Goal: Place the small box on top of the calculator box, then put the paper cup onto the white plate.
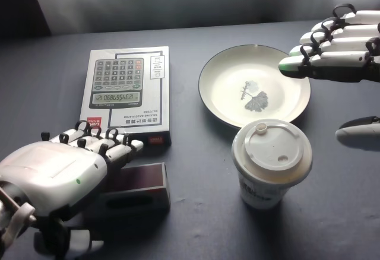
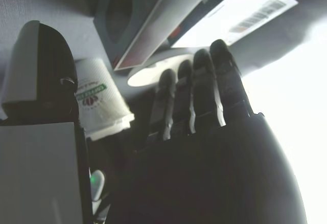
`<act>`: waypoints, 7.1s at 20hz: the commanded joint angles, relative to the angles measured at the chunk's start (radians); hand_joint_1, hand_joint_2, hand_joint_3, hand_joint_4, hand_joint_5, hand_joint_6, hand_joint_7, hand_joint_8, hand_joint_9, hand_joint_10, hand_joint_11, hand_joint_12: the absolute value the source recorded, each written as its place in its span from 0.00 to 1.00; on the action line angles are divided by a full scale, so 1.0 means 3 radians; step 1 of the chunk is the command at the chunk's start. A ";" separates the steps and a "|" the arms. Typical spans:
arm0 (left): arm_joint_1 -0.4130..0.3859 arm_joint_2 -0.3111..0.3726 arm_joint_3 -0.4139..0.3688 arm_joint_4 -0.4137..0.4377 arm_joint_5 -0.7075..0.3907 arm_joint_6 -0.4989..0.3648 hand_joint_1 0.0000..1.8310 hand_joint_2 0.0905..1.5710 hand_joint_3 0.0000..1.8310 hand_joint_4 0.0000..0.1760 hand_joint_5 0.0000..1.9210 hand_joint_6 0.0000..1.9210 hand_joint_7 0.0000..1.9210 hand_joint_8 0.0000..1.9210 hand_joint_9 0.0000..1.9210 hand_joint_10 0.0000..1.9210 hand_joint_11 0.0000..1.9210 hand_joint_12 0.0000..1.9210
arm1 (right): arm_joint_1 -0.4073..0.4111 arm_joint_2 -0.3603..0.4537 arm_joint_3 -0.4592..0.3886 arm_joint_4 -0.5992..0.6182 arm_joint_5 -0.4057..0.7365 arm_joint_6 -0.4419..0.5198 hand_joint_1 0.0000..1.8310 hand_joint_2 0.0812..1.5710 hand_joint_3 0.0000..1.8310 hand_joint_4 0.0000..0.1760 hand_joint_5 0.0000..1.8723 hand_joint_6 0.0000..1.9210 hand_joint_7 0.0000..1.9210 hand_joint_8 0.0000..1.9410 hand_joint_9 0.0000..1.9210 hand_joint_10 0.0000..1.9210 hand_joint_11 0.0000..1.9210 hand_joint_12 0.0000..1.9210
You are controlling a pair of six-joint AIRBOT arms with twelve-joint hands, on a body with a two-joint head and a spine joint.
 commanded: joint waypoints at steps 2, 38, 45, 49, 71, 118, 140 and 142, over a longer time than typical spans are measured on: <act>0.0004 -0.0038 0.0043 0.0159 -0.0273 0.0007 0.67 0.62 0.00 0.00 0.08 0.00 0.08 0.00 0.09 0.01 0.00 0.26 | 0.0046 0.0033 -0.0008 0.0094 0.0287 0.0031 0.14 0.83 0.00 0.00 0.09 0.00 0.09 0.00 0.07 0.00 0.00 0.16; -0.0695 -0.0347 0.0577 -0.0362 0.0247 0.0745 0.73 0.77 0.00 0.00 0.37 0.57 0.43 0.70 0.34 0.83 0.21 0.69 | 0.0046 0.0034 -0.0010 0.0092 0.0282 0.0041 0.14 0.84 0.00 0.00 0.11 0.00 0.10 0.00 0.08 0.00 0.00 0.22; -0.1253 -0.0404 0.1023 -0.0844 0.0792 0.1256 0.74 0.76 0.00 0.00 0.38 0.55 0.45 0.66 0.34 0.83 0.22 0.70 | 0.0046 0.0034 -0.0010 0.0090 0.0282 0.0041 0.15 0.83 0.00 0.00 0.12 0.00 0.12 0.00 0.10 0.00 0.00 0.26; -0.1408 -0.0498 0.1338 -0.0843 0.1132 0.1254 0.73 0.77 0.00 0.00 0.38 0.55 0.42 0.72 0.32 0.86 0.21 0.71 | 0.0046 0.0034 -0.0010 0.0090 0.0282 0.0041 0.15 0.83 0.00 0.00 0.13 0.00 0.13 0.00 0.11 0.00 0.00 0.28; -0.1428 -0.0956 0.2381 -0.0568 0.1644 0.0572 0.63 0.72 0.00 0.00 0.38 0.03 0.44 0.05 0.38 0.17 0.13 0.57 | 0.0046 0.0033 -0.0018 0.0076 0.0283 0.0038 0.17 0.83 0.00 0.00 0.13 0.00 0.14 0.00 0.11 0.01 0.00 0.30; -0.0444 0.0815 0.0707 0.4948 0.0683 -0.3963 0.02 0.67 0.00 0.00 0.04 0.00 0.03 0.00 0.03 0.00 0.01 0.06 | 0.0393 -0.0743 -0.0015 0.0725 -0.0515 0.0821 0.61 0.50 0.00 0.00 0.00 0.00 0.00 0.00 0.00 0.00 0.00 0.00; -0.0585 0.0808 0.0753 0.5949 0.0735 -0.4628 0.00 0.68 0.00 0.00 0.04 0.00 0.05 0.00 0.05 0.00 0.00 0.06 | 0.0082 -0.1157 0.0254 0.0307 -0.0698 0.0835 0.65 0.50 0.00 0.00 0.00 0.00 0.00 0.00 0.00 0.00 0.00 0.00; -0.0714 0.0805 0.0710 0.5958 0.0889 -0.4587 0.00 0.69 0.00 0.00 0.06 0.00 0.07 0.00 0.06 0.00 0.00 0.09 | 0.0053 -0.1165 0.0267 0.0307 -0.0698 0.0835 0.63 0.52 0.00 0.00 0.00 0.00 0.00 0.00 0.00 0.00 0.00 0.00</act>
